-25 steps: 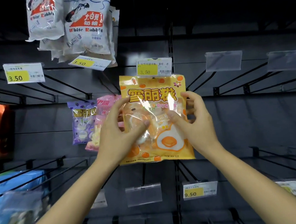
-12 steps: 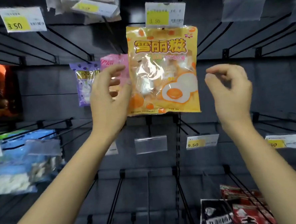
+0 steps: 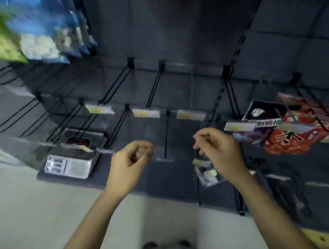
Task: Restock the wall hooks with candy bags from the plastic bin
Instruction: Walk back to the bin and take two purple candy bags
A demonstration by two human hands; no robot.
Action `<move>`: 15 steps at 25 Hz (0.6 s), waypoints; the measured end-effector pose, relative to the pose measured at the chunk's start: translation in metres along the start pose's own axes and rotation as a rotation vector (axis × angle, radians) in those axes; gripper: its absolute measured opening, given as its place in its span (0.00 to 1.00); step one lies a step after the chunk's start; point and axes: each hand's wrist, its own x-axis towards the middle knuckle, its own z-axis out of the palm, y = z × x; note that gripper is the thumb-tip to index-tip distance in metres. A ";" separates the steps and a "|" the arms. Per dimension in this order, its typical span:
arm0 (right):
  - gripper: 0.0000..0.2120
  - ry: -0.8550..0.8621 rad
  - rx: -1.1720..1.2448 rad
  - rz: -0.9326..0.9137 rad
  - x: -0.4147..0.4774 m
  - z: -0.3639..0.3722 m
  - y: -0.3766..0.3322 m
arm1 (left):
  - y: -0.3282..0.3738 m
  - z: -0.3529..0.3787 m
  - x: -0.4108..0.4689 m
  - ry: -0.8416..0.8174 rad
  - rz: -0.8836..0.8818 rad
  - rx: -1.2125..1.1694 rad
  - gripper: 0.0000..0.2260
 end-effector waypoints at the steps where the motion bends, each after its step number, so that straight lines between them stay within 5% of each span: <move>1: 0.05 -0.052 -0.015 0.080 -0.012 0.019 0.026 | -0.025 -0.001 -0.016 0.004 -0.122 0.006 0.11; 8: 0.05 -0.484 -0.160 0.529 -0.096 0.111 0.155 | -0.145 -0.012 -0.138 -0.033 -0.786 0.226 0.07; 15: 0.04 -0.993 -0.335 0.155 -0.061 0.139 0.160 | -0.139 -0.001 -0.224 0.536 -1.036 0.232 0.08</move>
